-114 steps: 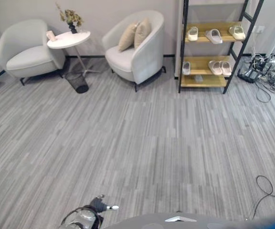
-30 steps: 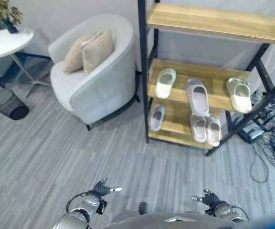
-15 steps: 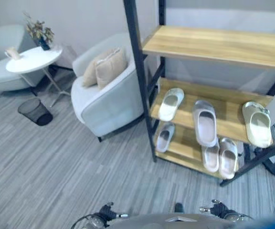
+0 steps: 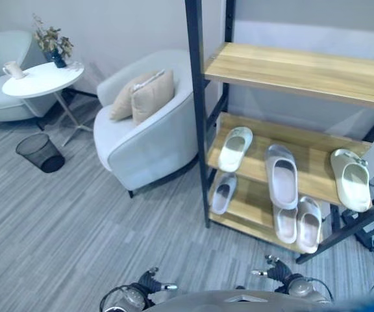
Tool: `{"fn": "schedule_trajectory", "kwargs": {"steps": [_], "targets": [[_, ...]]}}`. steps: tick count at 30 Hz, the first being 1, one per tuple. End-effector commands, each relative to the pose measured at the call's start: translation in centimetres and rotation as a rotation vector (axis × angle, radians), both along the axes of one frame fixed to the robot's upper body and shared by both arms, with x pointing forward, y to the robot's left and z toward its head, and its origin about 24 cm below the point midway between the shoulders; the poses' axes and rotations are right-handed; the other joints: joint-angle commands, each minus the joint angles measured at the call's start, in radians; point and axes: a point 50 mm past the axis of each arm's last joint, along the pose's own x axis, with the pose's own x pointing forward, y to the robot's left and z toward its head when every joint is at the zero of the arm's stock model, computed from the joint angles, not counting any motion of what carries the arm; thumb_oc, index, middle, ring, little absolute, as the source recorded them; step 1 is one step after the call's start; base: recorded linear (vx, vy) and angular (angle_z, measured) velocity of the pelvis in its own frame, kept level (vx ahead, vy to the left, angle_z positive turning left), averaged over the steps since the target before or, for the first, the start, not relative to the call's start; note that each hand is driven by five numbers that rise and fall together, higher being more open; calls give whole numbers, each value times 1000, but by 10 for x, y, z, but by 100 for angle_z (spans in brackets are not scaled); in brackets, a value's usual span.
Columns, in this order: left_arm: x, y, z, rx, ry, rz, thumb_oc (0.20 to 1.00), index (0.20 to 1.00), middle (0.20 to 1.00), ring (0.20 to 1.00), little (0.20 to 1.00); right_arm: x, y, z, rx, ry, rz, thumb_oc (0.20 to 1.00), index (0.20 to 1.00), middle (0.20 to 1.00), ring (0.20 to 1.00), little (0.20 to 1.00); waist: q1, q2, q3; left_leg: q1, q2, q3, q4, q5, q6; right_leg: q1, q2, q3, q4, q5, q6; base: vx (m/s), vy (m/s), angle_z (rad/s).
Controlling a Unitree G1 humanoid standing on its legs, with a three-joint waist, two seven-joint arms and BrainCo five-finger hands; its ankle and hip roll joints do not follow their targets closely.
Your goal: Arrange the slippers neatly on the shoe rack.
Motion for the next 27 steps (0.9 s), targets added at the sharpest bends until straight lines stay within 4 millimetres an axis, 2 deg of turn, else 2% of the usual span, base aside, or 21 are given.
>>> {"fn": "schedule_trajectory", "kwargs": {"steps": [1,3,4,5,6,7,8,9,10,11,12,13,14,15,18,21,22,24,27], "targets": [[15,4,4,16,-30,-37,1000,1000,1000,1000,1000,22,5,8,22,-74,59,1000,1000,1000,1000,1000,9,-38,20,-10,0,-36,3,-18,-40,72,-58,-18,11,-112,97,-44,14,0],[12,4,3,20,-22,-49,1000,1000,1000,1000,1000,34,15,14,52,-120,109,1000,1000,1000,1000,1000,15,-36,19,-11,-1,-33,3,-18,-41,72,-58,-19,11,-113,98,-41,7,4],[10,11,4,22,-18,-27,1000,1000,1000,1000,1000,23,-23,19,102,-103,15,1000,1000,1000,1000,1000,4,-40,21,-13,1,-27,3,-16,-42,68,-59,-18,11,-111,101,-50,-8,7],[13,12,5,14,-28,-34,1000,1000,1000,1000,1000,23,-26,20,49,-125,46,1000,1000,1000,1000,1000,3,-39,23,-13,1,-24,3,-17,-41,69,-58,-17,11,-110,102,-54,-8,12],[11,12,5,9,-20,-49,1000,1000,1000,1000,1000,19,-24,18,60,-122,27,1000,1000,1000,1000,1000,1,-37,24,-14,0,-21,3,-16,-42,68,-58,-17,11,-109,102,-42,7,2],[6,13,4,19,-12,-46,1000,1000,1000,1000,1000,36,-17,34,49,-248,142,1000,1000,1000,1000,1000,-1,-35,26,-14,0,-20,3,-17,-42,68,-58,-16,11,-109,104,-47,27,-9],[2,9,2,19,-5,-64,1000,1000,1000,1000,1000,61,4,49,80,-374,199,1000,1000,1000,1000,1000,2,-30,28,-15,-2,-21,3,-18,-42,67,-60,-16,11,-110,104,-47,29,-37],[-2,8,1,18,1,-52,1000,1000,1000,1000,1000,56,1,57,145,-395,189,1000,1000,1000,1000,1000,-4,-30,31,-16,-3,-19,3,-18,-43,65,-60,-17,11,-110,106,-47,22,-29],[-2,6,1,4,-6,-48,1000,1000,1000,1000,1000,54,1,63,64,-428,324,1000,1000,1000,1000,1000,-11,-31,31,-15,-3,-17,3,-21,-43,65,-60,-17,11,-112,108,-49,2,-9],[-5,5,1,5,-10,-59,1000,1000,1000,1000,1000,57,3,79,-59,-521,543,1000,1000,1000,1000,1000,-13,-36,27,-20,-4,-15,3,-16,-43,59,-62,-16,11,-107,110,-33,-10,13],[-5,6,1,12,-6,-63,1000,1000,1000,1000,1000,67,11,92,14,-543,513,1000,1000,1000,1000,1000,-20,-41,24,-20,-2,-14,3,-16,-42,60,-61,-15,11,-107,109,0,-12,7],[-1,4,1,1,-16,-62,1000,1000,1000,1000,1000,54,21,91,169,-525,458,1000,1000,1000,1000,1000,-19,-39,26,-13,0,-11,3,-24,-42,66,-59,-15,11,-113,110,31,-6,1],[-1,3,2,3,-22,-77,1000,1000,1000,1000,1000,49,21,87,186,-489,480,1000,1000,1000,1000,1000,-21,-38,23,-10,0,-10,3,-25,-42,69,-60,-14,11,-114,110,27,2,-4],[-1,1,1,-2,-23,-95,1000,1000,1000,1000,1000,53,20,94,221,-524,458,1000,1000,1000,1000,1000,-21,-39,23,-9,0,-9,3,-25,-42,71,-59,-13,11,-114,110,2,2,-10],[3,-1,2,-6,-35,-119,1000,1000,1000,1000,1000,62,35,111,300,-589,514,1000,1000,1000,1000,1000,-22,-43,19,-7,1,-5,3,-28,-42,72,-60,-11,11,-115,111,-1,2,-17],[4,-3,2,-10,-39,-131,1000,1000,1000,1000,1000,64,39,114,332,-596,516,1000,1000,1000,1000,1000,-22,-43,17,-6,2,-3,3,-28,-42,73,-61,-12,11,-116,111,0,0,0],[5,-6,2,-13,-39,-148,1000,1000,1000,1000,1000,68,47,123,369,-635,531,1000,1000,1000,1000,1000,-21,-43,15,-5,2,-1,3,-29,-42,73,-60,-12,11,-116,112,0,0,0],[4,-7,2,-13,-38,-150,1000,1000,1000,1000,1000,70,50,127,383,-652,531,1000,1000,1000,1000,1000,-21,-43,14,-5,2,-1,3,-29,-42,74,-60,-13,11,-116,112,0,0,0],[1,-8,1,-14,-36,-148,1000,1000,1000,1000,1000,80,55,147,395,-766,528,1000,1000,1000,1000,1000,-20,-43,10,-3,2,-1,3,-31,-41,75,-59,-13,11,-118,112,25,11,5]]}}
